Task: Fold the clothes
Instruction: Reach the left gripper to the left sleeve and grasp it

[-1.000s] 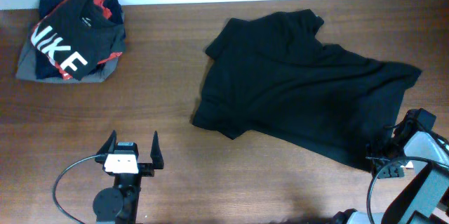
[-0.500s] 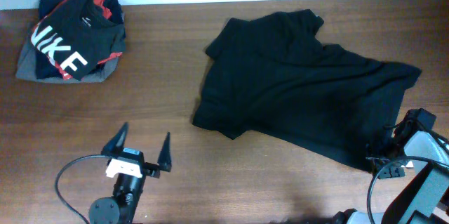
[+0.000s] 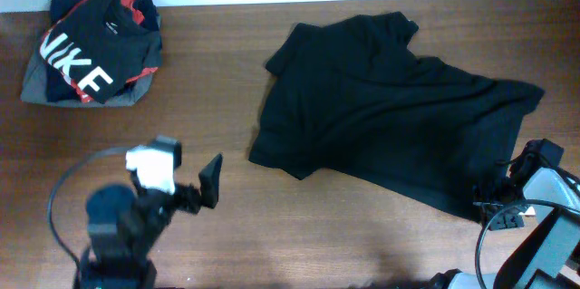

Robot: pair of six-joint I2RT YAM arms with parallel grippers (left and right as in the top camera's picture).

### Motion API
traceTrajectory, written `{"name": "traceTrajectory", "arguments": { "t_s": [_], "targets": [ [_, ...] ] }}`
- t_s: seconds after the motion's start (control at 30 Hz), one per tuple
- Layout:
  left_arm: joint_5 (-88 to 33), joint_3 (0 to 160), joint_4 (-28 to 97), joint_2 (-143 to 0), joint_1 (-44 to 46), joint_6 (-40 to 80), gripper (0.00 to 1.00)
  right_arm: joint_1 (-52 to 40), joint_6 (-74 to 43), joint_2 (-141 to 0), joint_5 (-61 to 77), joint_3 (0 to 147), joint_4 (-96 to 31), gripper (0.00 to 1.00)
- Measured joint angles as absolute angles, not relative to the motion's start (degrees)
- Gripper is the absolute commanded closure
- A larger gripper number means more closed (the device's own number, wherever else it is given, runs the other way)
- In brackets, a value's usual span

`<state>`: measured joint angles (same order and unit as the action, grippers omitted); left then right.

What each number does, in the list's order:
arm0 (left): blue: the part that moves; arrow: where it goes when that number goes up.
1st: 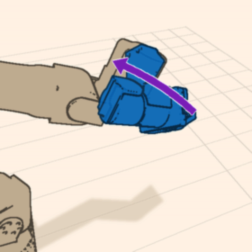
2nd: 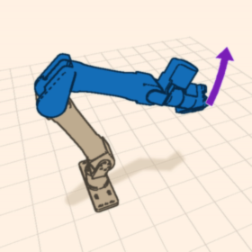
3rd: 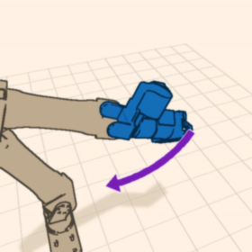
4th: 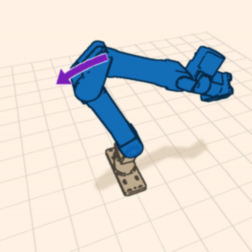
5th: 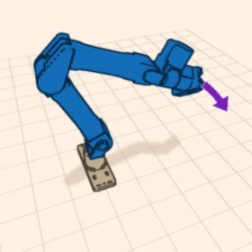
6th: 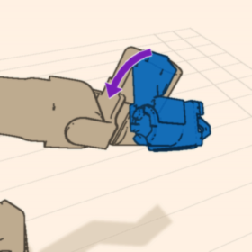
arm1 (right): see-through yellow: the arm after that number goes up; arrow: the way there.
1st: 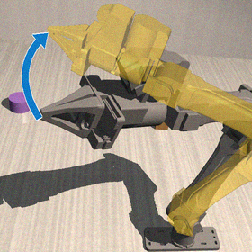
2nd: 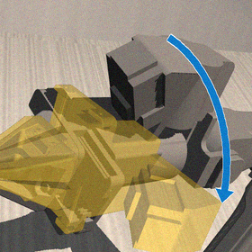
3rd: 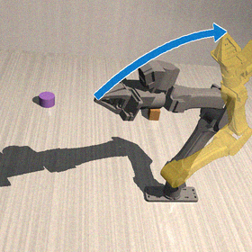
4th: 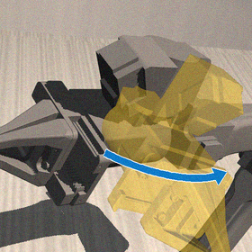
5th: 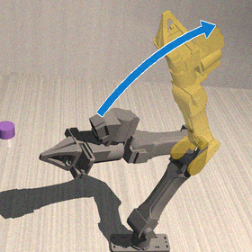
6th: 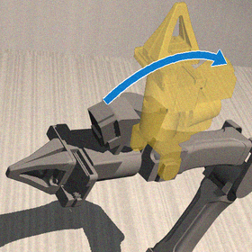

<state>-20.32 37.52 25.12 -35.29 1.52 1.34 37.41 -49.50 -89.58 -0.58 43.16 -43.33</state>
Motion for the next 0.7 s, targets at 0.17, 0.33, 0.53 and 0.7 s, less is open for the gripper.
{"name": "traceTrajectory", "arguments": {
  "t_s": [0.17,0.33,0.53,0.7],
  "targets": [
    [-28.3,44.1,25.4,-46.9,1.5,1.3,0.01,37.4,-49.6,-89.6,-0.6,43.3,-43.7,0.51],
    [-27.5,51.9,35.0,-59.2,3.7,2.0,0.01,37.4,-49.5,-89.7,-0.6,43.4,-44.5,0.51],
    [-25.1,60.9,42.8,-76.0,9.3,2.2,0.01,37.4,-49.5,-90.0,-0.6,43.7,-44.9,0.51],
    [-27.8,61.5,42.4,-84.8,10.9,2.7,0.01,37.4,-49.5,-90.0,-0.6,43.7,-45.3,0.51]
  ]
}}
